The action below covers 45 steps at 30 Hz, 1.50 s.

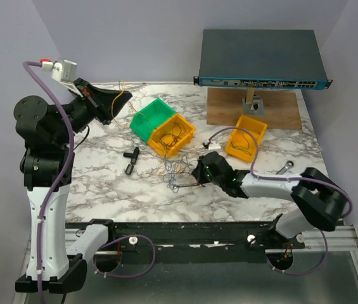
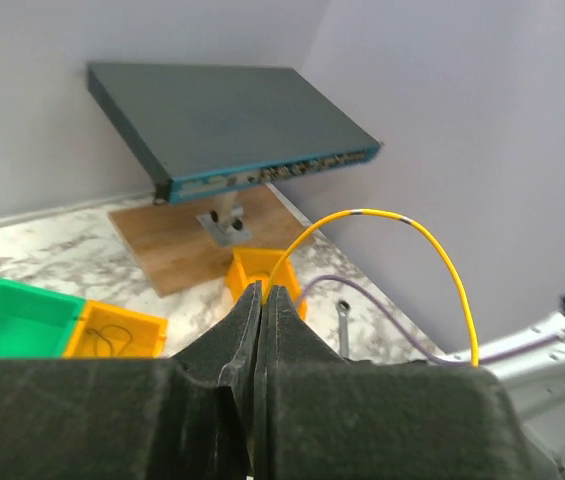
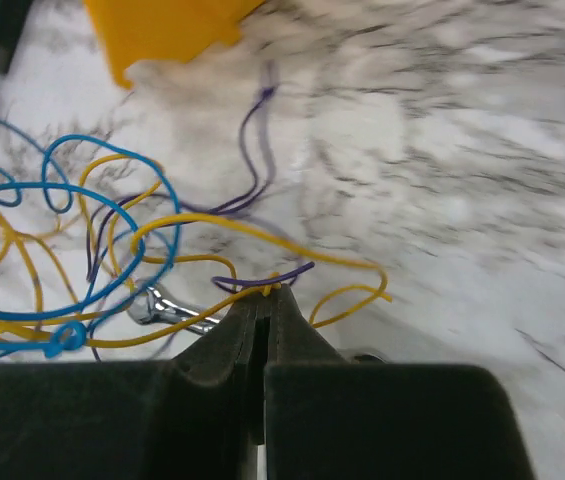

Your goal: Untangle the cables

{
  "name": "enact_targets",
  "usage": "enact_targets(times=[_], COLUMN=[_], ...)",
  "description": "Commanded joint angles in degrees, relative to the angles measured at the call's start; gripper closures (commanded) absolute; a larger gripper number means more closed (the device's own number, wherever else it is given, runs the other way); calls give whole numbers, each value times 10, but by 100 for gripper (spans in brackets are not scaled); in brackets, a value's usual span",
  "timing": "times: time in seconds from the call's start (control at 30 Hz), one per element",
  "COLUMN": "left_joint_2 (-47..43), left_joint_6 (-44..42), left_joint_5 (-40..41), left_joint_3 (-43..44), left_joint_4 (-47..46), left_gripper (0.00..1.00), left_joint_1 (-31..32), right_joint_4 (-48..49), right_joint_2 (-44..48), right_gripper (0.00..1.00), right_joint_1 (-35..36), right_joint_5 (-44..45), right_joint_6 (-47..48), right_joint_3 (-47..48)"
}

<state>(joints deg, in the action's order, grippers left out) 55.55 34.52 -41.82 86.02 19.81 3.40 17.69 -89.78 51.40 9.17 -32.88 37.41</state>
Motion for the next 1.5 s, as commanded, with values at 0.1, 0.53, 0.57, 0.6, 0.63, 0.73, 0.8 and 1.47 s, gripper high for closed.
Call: enact_targets(times=[0.1, 0.53, 0.57, 0.6, 0.63, 0.73, 0.8, 1.47], left_joint_2=[-59, -87, -91, -96, -99, -101, -99, -107], left_joint_6=[-65, -33, -28, -29, -31, -44, -41, -31], left_joint_5=[215, 388, 386, 377, 369, 331, 291, 89], left_joint_3=[29, -73, -81, -88, -94, -100, -109, -98], left_joint_4=[86, 120, 117, 107, 103, 90, 74, 9], left_gripper=[100, 100, 100, 100, 100, 100, 100, 100], left_joint_1=[-48, -120, -127, -136, -140, -142, -142, -142], right_joint_4=[-305, -593, -590, -573, -558, -489, -430, -224], right_joint_2=[232, 348, 348, 351, 358, 381, 404, 233], right_gripper=[99, 99, 99, 99, 99, 98, 89, 10], right_joint_1=[-54, -122, -121, -121, -122, -122, -121, -98], right_joint_5=[270, 423, 420, 413, 404, 358, 305, -65], right_joint_6=[-175, -443, -434, -405, -385, -280, -198, 170], right_joint_3=[-61, -42, -40, -39, -42, -49, -57, 68])
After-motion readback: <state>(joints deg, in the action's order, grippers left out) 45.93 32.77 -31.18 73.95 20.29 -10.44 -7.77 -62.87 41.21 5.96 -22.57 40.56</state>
